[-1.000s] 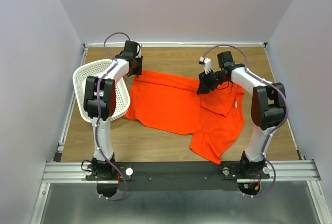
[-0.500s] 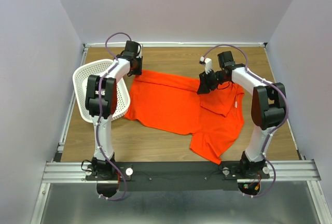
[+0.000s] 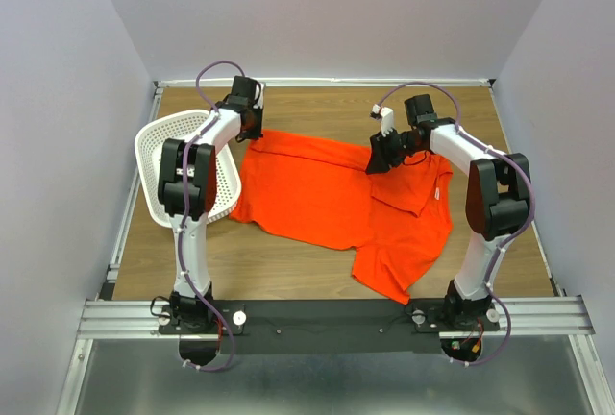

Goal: Fold and stack the t-shirts
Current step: Fold the tshirt

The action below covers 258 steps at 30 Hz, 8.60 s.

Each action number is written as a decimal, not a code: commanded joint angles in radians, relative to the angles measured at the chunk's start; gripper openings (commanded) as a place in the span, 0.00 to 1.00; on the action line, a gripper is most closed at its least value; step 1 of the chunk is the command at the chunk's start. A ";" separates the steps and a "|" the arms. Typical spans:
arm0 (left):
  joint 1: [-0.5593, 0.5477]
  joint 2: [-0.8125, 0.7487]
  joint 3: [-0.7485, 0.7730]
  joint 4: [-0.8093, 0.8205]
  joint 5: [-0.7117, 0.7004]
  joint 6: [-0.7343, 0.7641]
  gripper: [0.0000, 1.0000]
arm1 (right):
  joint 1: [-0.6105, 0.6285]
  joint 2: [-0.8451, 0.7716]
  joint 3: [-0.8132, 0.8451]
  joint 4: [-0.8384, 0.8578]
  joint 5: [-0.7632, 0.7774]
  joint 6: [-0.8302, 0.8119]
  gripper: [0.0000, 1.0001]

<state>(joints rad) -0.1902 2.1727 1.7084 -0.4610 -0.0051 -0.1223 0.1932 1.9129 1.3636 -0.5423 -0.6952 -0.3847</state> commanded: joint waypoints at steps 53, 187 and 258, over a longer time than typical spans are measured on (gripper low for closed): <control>-0.005 -0.282 -0.179 -0.042 -0.133 -0.059 0.47 | -0.015 -0.043 0.014 -0.039 -0.003 -0.025 0.53; 0.170 0.084 -0.007 0.177 0.410 -0.157 0.00 | -0.601 0.080 -0.001 0.111 -0.078 0.302 0.38; 0.182 0.102 0.003 0.185 0.470 -0.160 0.00 | -0.607 0.219 0.052 0.005 -0.090 0.195 0.46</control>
<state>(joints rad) -0.0181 2.2467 1.6775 -0.2768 0.4355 -0.2958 -0.4160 2.1033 1.4216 -0.4801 -0.7856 -0.1680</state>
